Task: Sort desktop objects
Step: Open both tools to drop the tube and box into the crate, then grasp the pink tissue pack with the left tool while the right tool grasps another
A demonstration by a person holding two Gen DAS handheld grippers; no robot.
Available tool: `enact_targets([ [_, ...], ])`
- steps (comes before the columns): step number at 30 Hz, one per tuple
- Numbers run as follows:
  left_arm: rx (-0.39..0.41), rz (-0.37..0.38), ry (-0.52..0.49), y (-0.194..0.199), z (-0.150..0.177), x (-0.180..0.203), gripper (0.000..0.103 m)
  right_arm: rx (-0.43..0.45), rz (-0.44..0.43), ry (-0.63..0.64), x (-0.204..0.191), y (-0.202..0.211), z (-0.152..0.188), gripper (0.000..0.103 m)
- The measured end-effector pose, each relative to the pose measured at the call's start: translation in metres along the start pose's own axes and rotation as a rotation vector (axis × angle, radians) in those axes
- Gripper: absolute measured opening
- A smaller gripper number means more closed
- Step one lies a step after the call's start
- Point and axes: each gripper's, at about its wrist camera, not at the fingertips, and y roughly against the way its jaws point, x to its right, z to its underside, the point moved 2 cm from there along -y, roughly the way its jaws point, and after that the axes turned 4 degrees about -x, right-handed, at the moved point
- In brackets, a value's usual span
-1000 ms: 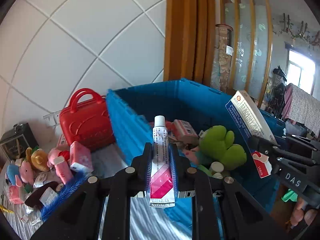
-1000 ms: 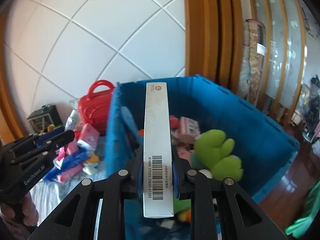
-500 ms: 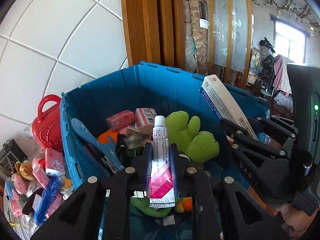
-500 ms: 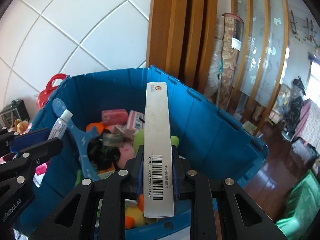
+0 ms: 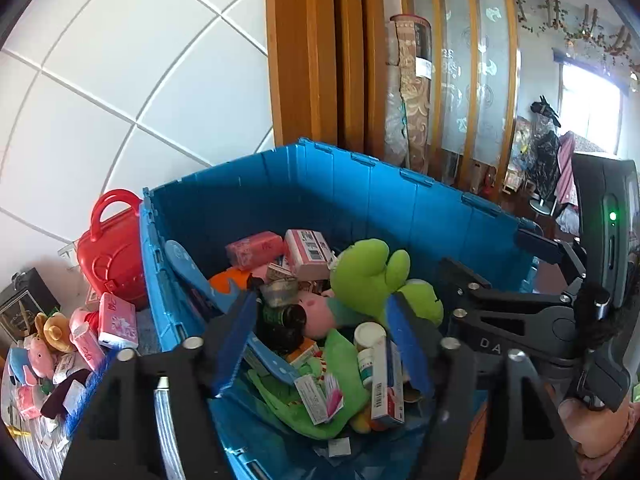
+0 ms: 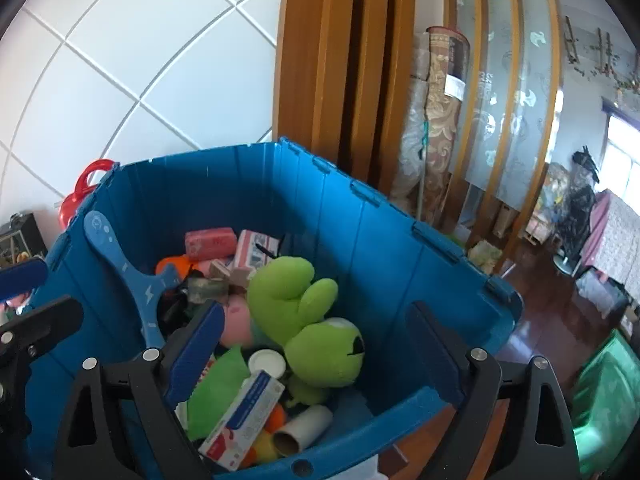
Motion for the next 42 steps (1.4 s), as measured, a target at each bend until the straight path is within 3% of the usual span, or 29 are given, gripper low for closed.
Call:
enact_targets([
  [2, 0.034, -0.023, 0.012, 0.010, -0.001, -0.009, 0.076, 0.018, 0.003, -0.009, 0.000, 0.007, -0.003, 0.103],
  [6, 0.069, -0.059, 0.049, 0.026, 0.002, -0.035, 0.076, 0.057, 0.003, -0.024, -0.006, 0.026, -0.009, 0.103],
  [11, 0.093, -0.110, 0.129, 0.044, 0.017, -0.087, 0.076, 0.121, -0.094, -0.033, -0.031, 0.052, -0.019, 0.103],
  [17, 0.096, -0.186, 0.223, 0.065, 0.049, -0.165, 0.076, 0.167, -0.226, 0.006, -0.094, 0.081, -0.027, 0.103],
  [23, 0.063, -0.283, 0.298, 0.087, 0.096, -0.257, 0.076, 0.186, -0.324, 0.088, -0.185, 0.108, -0.027, 0.103],
  [29, -0.014, -0.394, 0.356, 0.097, 0.152, -0.352, 0.076, 0.125, -0.413, 0.140, -0.282, 0.111, -0.019, 0.103],
  [33, -0.086, -0.446, 0.428, 0.093, 0.184, -0.411, 0.076, 0.031, -0.434, 0.180, -0.339, 0.088, -0.005, 0.103],
  [37, -0.170, -0.483, 0.447, 0.074, 0.206, -0.445, 0.076, -0.074, -0.414, 0.211, -0.379, 0.049, 0.009, 0.103],
  [42, -0.236, -0.450, 0.472, 0.033, 0.215, -0.460, 0.076, -0.213, -0.416, 0.217, -0.403, -0.013, 0.024, 0.103],
])
